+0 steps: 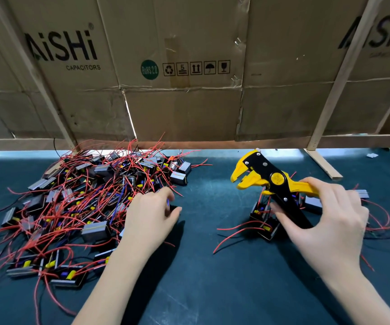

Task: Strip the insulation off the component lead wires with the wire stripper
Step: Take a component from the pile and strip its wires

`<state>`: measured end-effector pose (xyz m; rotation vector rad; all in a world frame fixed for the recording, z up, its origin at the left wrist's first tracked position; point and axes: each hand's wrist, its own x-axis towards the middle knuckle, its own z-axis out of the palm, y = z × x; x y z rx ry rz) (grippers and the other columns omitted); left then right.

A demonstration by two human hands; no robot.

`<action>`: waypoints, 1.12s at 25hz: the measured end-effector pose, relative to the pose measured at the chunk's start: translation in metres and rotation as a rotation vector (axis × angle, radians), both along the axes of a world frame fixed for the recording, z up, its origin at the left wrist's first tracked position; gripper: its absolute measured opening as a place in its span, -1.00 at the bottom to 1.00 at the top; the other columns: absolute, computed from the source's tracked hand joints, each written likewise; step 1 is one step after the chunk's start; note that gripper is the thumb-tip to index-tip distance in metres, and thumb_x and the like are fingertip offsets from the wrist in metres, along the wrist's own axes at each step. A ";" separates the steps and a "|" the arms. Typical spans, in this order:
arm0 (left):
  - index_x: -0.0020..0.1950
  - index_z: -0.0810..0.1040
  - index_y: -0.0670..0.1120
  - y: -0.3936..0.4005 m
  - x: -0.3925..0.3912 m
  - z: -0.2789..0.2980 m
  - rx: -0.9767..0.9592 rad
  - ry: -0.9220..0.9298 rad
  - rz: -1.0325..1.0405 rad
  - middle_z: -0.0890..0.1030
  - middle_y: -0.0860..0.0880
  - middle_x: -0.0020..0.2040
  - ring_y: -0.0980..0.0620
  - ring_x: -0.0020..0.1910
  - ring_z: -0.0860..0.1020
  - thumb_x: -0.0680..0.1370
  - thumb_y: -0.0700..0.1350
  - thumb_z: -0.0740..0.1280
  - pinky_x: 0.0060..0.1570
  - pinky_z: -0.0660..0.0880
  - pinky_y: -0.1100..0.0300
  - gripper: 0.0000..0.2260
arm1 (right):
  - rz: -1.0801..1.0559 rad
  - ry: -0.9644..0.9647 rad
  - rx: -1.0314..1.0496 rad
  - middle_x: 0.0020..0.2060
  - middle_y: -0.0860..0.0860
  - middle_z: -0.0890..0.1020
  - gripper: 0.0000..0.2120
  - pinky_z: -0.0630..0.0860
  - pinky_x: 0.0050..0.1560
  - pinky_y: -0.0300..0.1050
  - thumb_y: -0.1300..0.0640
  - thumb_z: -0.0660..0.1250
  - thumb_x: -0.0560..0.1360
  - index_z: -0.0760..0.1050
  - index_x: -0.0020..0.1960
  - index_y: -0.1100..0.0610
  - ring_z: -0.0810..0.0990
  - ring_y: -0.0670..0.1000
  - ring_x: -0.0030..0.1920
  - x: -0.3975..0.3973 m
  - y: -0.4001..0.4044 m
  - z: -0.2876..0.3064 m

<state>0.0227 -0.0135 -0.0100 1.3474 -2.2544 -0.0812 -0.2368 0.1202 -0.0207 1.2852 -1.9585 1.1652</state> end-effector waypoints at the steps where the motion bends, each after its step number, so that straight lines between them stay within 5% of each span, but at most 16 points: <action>1: 0.08 0.56 0.00 0.001 0.001 0.002 0.015 0.026 0.004 0.65 0.07 -0.27 -0.02 -0.07 0.60 0.49 0.06 0.42 0.02 0.43 0.09 -0.77 | 0.000 0.003 0.004 -0.05 0.04 0.61 -0.43 0.34 -0.06 0.09 -0.27 0.36 0.33 0.56 0.15 0.12 0.51 0.21 -0.01 0.000 0.000 0.000; 6: 0.07 0.66 0.09 0.005 -0.001 0.005 0.151 -0.101 0.007 0.63 0.07 -0.20 -0.02 0.01 0.56 0.49 0.06 0.43 0.09 0.41 0.11 -0.82 | 0.006 0.008 0.004 -0.05 0.04 0.61 -0.44 0.34 -0.05 0.08 -0.28 0.36 0.33 0.56 0.14 0.11 0.50 0.20 -0.01 -0.001 0.000 -0.002; 11: -0.07 0.75 0.12 0.010 0.001 0.010 0.391 -0.057 -0.547 0.64 0.11 -0.15 0.17 0.04 0.52 0.43 -0.11 0.53 0.10 0.44 0.14 -0.85 | 0.004 0.003 0.013 -0.05 0.05 0.61 -0.42 0.33 -0.04 0.08 -0.28 0.34 0.33 0.57 0.15 0.13 0.50 0.21 -0.01 0.000 0.000 -0.001; 14: -0.01 0.74 0.10 0.013 0.006 0.015 0.455 0.125 -0.628 0.69 0.10 0.05 0.31 0.25 0.50 0.45 -0.12 0.52 0.25 0.44 0.21 -0.83 | 0.017 -0.006 0.002 -0.04 0.05 0.61 -0.42 0.33 -0.05 0.08 -0.27 0.33 0.33 0.57 0.14 0.14 0.50 0.22 -0.01 0.002 0.001 0.001; 17: 0.16 0.68 -0.02 0.007 0.013 0.024 0.057 0.472 -0.392 0.63 0.08 0.22 0.22 0.29 0.50 0.48 -0.15 0.49 0.37 0.36 0.22 -0.74 | 0.026 -0.014 -0.009 -0.04 0.06 0.62 -0.42 0.33 -0.04 0.07 -0.27 0.33 0.32 0.57 0.14 0.14 0.50 0.22 -0.02 0.003 0.001 0.002; 20: 0.02 0.68 -0.11 0.005 0.019 0.030 -0.363 0.599 0.006 0.64 0.01 -0.02 0.04 0.01 0.57 0.50 -0.04 0.47 0.12 0.48 0.10 -0.82 | 0.021 -0.010 -0.006 -0.04 0.06 0.62 -0.43 0.33 -0.03 0.07 -0.26 0.34 0.33 0.57 0.14 0.14 0.50 0.22 -0.02 0.003 0.001 0.001; 22: -0.26 0.67 0.00 0.002 0.032 0.035 -0.145 0.528 -0.018 0.61 0.05 -0.32 0.12 -0.31 0.51 0.46 0.25 0.40 -0.18 0.46 0.21 -0.67 | 0.014 -0.005 0.003 -0.05 0.06 0.61 -0.43 0.34 -0.03 0.08 -0.25 0.35 0.33 0.57 0.15 0.14 0.50 0.22 -0.02 0.002 0.001 0.000; 24: -0.27 0.72 0.06 0.003 0.038 0.038 0.387 0.241 -0.201 0.62 0.10 -0.41 0.21 -0.46 0.46 0.34 0.42 0.37 -0.36 0.37 0.36 -0.56 | 0.010 0.001 0.007 -0.05 0.05 0.61 -0.43 0.34 -0.03 0.08 -0.26 0.35 0.33 0.57 0.15 0.14 0.50 0.22 -0.03 0.002 0.000 -0.001; 26: -0.17 0.75 0.08 0.005 0.029 0.031 0.550 0.095 -0.333 0.65 0.17 -0.39 0.28 -0.46 0.50 0.37 0.23 0.49 -0.36 0.38 0.40 -0.76 | 0.004 -0.001 0.013 -0.05 0.05 0.61 -0.43 0.33 -0.02 0.07 -0.27 0.35 0.33 0.57 0.15 0.13 0.50 0.21 -0.03 0.002 0.000 -0.001; 28: -0.15 0.75 0.01 0.007 0.012 0.019 0.516 0.271 -0.342 0.61 0.10 -0.45 0.25 -0.50 0.44 0.47 0.02 0.48 -0.41 0.33 0.36 -0.89 | 0.004 -0.004 0.020 -0.05 0.05 0.61 -0.42 0.33 -0.03 0.07 -0.28 0.34 0.33 0.57 0.15 0.13 0.50 0.22 -0.02 0.001 -0.001 -0.001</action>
